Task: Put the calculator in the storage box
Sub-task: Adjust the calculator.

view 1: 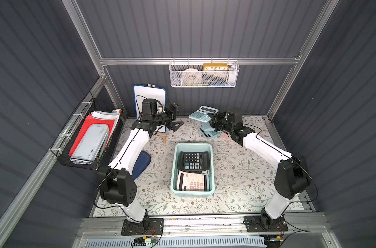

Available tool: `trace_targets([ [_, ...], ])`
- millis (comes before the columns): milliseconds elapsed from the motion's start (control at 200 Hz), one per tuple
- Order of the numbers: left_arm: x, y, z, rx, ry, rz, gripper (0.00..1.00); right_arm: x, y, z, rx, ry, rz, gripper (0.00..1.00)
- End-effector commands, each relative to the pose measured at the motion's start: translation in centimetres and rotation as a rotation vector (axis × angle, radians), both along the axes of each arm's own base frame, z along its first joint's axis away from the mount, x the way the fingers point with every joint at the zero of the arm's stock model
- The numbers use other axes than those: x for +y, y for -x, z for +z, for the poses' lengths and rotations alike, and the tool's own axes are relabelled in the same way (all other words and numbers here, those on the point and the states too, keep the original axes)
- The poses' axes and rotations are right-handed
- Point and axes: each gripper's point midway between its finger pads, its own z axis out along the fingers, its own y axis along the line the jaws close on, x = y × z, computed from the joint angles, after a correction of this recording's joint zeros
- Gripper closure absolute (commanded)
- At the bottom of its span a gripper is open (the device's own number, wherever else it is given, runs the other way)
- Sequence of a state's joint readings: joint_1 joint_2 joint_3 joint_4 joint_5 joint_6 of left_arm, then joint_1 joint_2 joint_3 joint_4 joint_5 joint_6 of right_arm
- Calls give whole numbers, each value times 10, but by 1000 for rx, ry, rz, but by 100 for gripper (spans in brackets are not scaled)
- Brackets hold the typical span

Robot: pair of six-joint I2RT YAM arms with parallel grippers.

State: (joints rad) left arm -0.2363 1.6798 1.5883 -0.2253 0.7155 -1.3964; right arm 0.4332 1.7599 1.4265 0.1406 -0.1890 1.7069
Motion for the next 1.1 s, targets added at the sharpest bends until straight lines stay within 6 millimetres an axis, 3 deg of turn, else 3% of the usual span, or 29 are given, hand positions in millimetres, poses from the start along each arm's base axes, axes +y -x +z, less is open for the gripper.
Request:
trace_targets([
  [0,-12,-7,-10,13,1,-4,10,12,-7,38,-94,-87,-13,96],
  [200,-30,-9,-21,28,-5,-40,27,24,-9,41,-103,-131,-5,96],
  [400,-33,-13,-32,54,-12,-52,43,30,-10,46,-112,-155,5,96],
  [540,-35,-20,-29,43,-10,-52,55,37,-5,46,-108,-165,24,95],
  [680,-37,-26,-26,31,-8,-48,57,43,-1,44,-100,-168,43,94],
  [795,-39,-31,-24,24,-4,-53,71,46,1,44,-100,-170,57,92],
  [845,-39,-31,-22,17,-2,-59,83,47,2,44,-101,-169,61,90],
  [926,-40,-33,-20,12,2,-67,92,47,3,44,-100,-168,65,87],
  [1016,-42,-32,-17,6,0,-84,94,46,5,41,-98,-158,65,79],
  [1096,-40,-32,-14,-2,-6,-95,94,43,8,40,-98,-141,67,63],
])
